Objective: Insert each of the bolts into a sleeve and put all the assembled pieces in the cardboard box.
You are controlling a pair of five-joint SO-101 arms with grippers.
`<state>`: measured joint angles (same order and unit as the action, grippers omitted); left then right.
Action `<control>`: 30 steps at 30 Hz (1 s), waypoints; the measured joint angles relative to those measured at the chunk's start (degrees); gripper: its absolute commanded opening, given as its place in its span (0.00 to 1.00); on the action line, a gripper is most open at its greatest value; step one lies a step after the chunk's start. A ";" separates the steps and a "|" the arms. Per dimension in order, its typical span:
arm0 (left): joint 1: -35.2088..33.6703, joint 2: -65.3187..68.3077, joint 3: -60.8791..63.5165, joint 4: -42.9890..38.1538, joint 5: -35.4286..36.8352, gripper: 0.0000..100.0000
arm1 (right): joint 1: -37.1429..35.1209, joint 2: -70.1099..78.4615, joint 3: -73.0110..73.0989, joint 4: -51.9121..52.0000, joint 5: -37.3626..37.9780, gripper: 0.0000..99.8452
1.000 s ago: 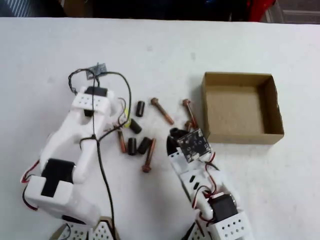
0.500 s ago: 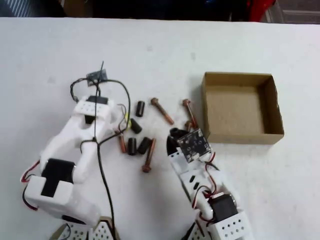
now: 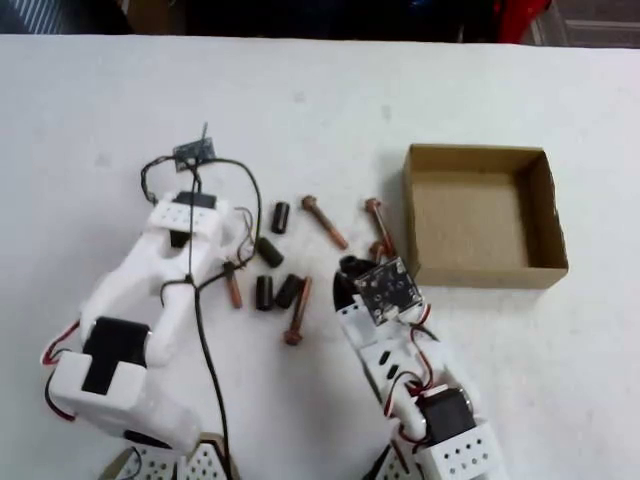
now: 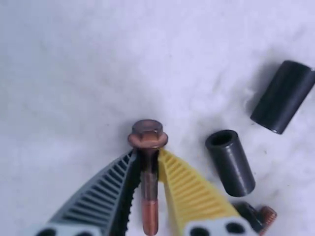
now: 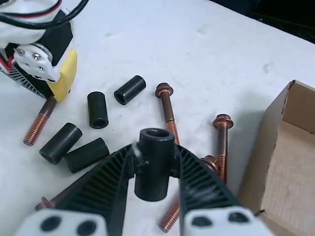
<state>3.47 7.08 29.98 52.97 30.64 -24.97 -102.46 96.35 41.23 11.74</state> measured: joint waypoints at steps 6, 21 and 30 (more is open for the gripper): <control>0.00 0.26 2.02 -0.88 0.00 0.11 | 0.00 0.00 0.00 0.00 0.00 0.02; 0.26 0.18 3.87 -4.66 -2.11 0.02 | 0.00 0.00 0.00 0.00 0.00 0.02; -0.44 0.18 3.87 -4.66 -13.89 0.02 | 0.00 0.00 0.00 0.00 0.00 0.02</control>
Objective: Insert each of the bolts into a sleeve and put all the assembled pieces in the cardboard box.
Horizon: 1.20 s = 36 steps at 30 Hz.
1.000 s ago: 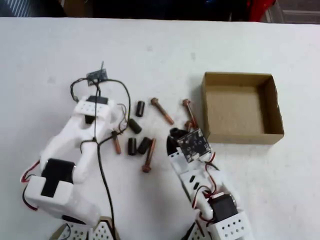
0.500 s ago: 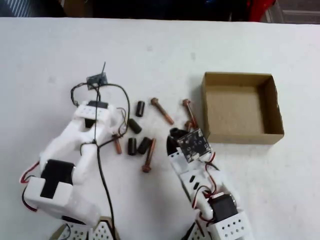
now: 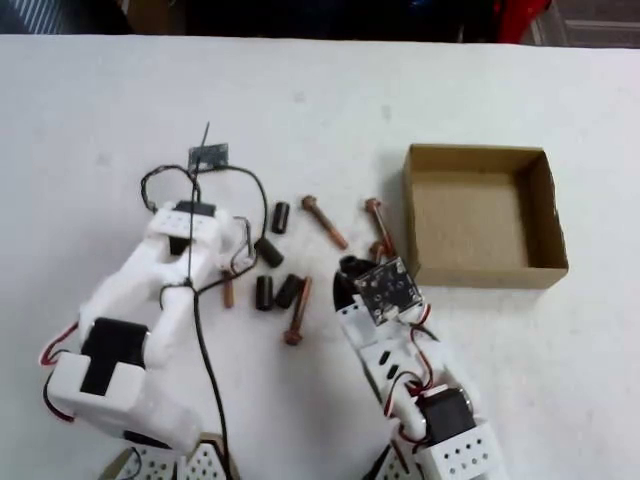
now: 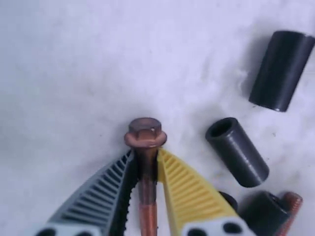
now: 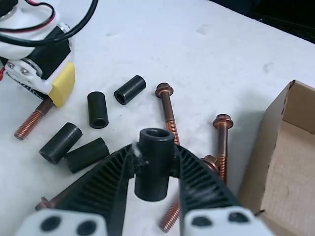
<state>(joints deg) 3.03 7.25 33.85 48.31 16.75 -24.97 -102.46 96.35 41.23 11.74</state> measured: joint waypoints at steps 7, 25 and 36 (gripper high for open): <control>-0.70 0.18 -3.69 6.07 -6.24 0.02 | 0.00 0.00 0.00 -0.88 0.00 0.02; -1.05 -8.97 -20.48 36.92 -7.56 0.02 | -7.21 0.00 0.00 -14.24 -15.21 0.02; -3.60 -44.31 6.86 21.71 -22.51 0.02 | -17.76 0.00 0.00 -22.07 -15.21 0.02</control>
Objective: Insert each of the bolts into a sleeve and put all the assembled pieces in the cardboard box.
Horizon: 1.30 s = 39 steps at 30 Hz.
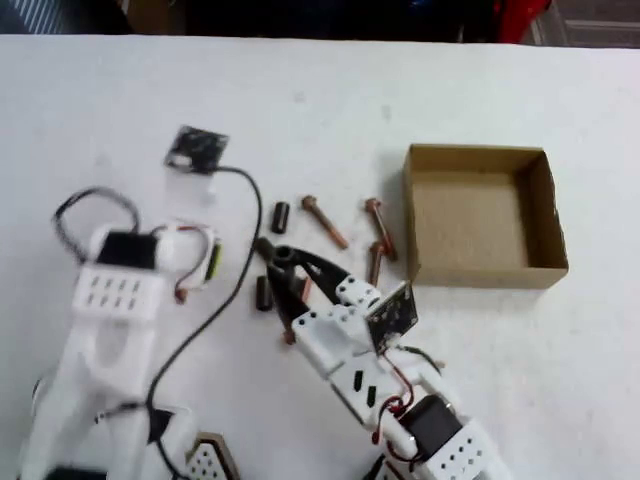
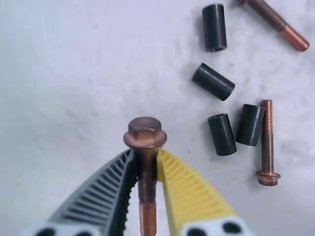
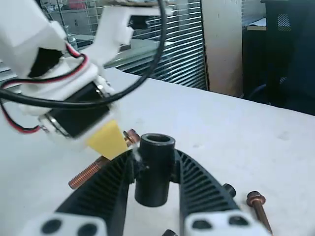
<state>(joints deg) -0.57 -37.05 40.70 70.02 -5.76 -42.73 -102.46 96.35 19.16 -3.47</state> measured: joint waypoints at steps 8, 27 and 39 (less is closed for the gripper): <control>-5.36 -20.31 8.44 -3.43 -0.44 0.02 | 0.00 0.00 0.00 1.41 0.00 0.02; -5.36 -58.37 27.25 -19.60 2.29 0.02 | 1.58 0.00 0.00 0.70 0.00 0.02; 2.46 -60.48 27.25 -24.70 10.46 0.02 | 2.20 0.00 0.00 1.67 6.15 0.02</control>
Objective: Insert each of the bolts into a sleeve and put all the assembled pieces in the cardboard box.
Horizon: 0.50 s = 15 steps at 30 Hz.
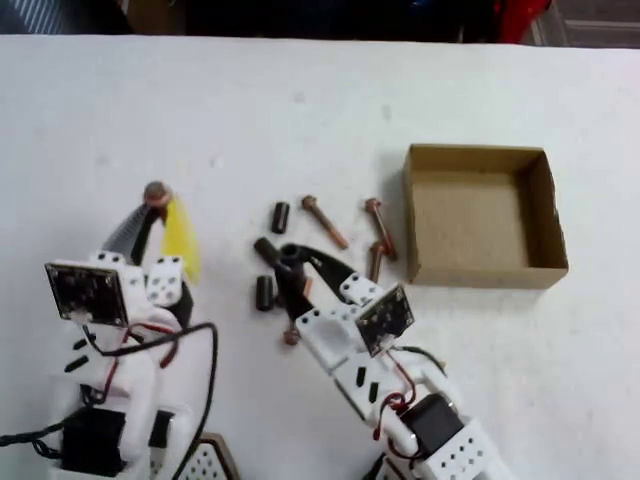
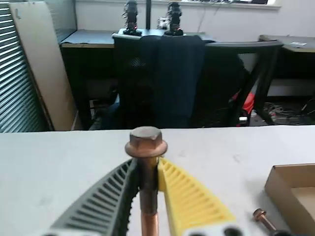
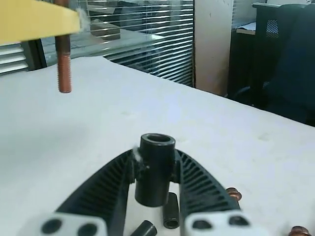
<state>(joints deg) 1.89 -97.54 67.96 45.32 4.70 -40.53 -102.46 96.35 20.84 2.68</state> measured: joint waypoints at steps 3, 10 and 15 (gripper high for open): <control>1.76 0.00 -0.09 -1.14 2.02 0.02 | -0.09 0.00 0.00 1.14 0.79 0.02; 2.46 0.53 -0.09 -4.48 2.55 0.02 | -0.09 0.00 0.00 2.20 2.46 0.02; 2.64 10.11 -1.49 -9.76 4.40 0.02 | -0.09 0.00 0.00 3.60 2.46 0.02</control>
<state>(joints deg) 4.53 -87.43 66.46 35.56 9.10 -40.62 -102.46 96.35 24.44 5.14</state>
